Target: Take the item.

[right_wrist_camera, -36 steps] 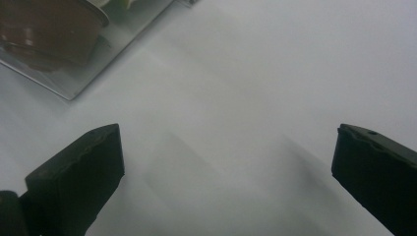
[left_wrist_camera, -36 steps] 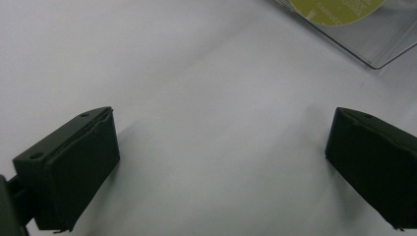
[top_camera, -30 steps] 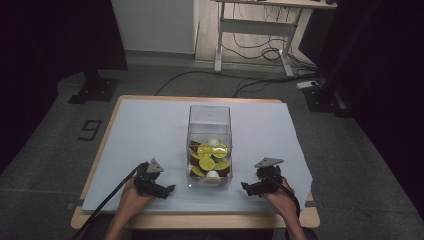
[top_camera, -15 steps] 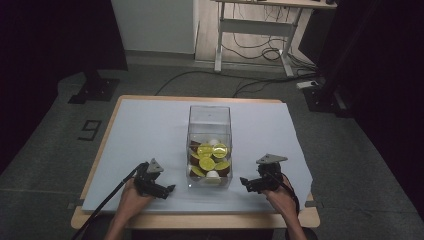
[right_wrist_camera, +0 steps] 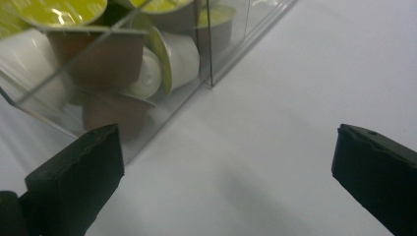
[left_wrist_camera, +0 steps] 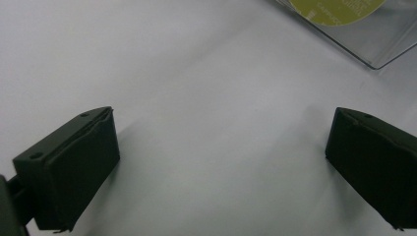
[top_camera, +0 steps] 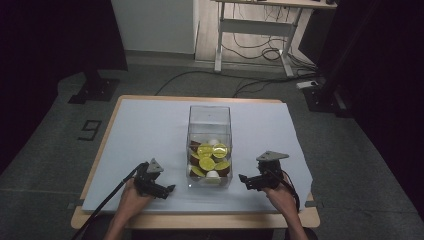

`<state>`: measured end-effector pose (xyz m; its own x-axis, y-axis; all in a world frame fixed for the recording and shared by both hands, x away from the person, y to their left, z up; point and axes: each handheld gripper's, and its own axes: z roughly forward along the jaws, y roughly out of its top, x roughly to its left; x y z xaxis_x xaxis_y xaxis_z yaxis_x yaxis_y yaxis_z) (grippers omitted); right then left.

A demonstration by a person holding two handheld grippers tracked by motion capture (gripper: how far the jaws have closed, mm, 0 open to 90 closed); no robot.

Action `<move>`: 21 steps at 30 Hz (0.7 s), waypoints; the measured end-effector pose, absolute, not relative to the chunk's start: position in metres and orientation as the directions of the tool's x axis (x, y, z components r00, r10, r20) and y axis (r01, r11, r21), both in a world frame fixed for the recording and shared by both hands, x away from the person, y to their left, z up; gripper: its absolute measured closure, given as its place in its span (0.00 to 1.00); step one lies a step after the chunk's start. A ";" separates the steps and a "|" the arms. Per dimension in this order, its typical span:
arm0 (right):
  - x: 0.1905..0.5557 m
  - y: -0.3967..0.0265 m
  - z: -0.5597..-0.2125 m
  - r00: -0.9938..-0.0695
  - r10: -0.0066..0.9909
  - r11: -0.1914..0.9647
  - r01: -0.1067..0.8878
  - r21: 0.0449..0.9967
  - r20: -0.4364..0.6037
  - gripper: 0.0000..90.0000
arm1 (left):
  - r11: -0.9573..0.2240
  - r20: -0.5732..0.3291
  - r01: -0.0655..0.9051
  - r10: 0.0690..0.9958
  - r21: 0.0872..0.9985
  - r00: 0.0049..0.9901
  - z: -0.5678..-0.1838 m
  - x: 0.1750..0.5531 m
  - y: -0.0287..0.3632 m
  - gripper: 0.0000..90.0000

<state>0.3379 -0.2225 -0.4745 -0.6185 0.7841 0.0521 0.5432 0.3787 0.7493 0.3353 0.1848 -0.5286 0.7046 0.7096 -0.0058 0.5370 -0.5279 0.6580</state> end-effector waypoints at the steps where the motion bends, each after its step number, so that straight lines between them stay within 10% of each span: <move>1: 0.338 -0.223 -0.475 -0.619 0.784 0.379 0.543 0.749 0.052 0.00 | -0.528 -0.006 0.537 0.710 0.658 0.704 -0.529 0.335 0.185 0.00; 21: 0.335 -0.209 -0.449 -0.626 0.776 0.383 0.568 0.728 0.081 0.02 | -0.527 -0.006 0.537 0.710 0.658 0.704 -0.529 0.335 0.185 0.00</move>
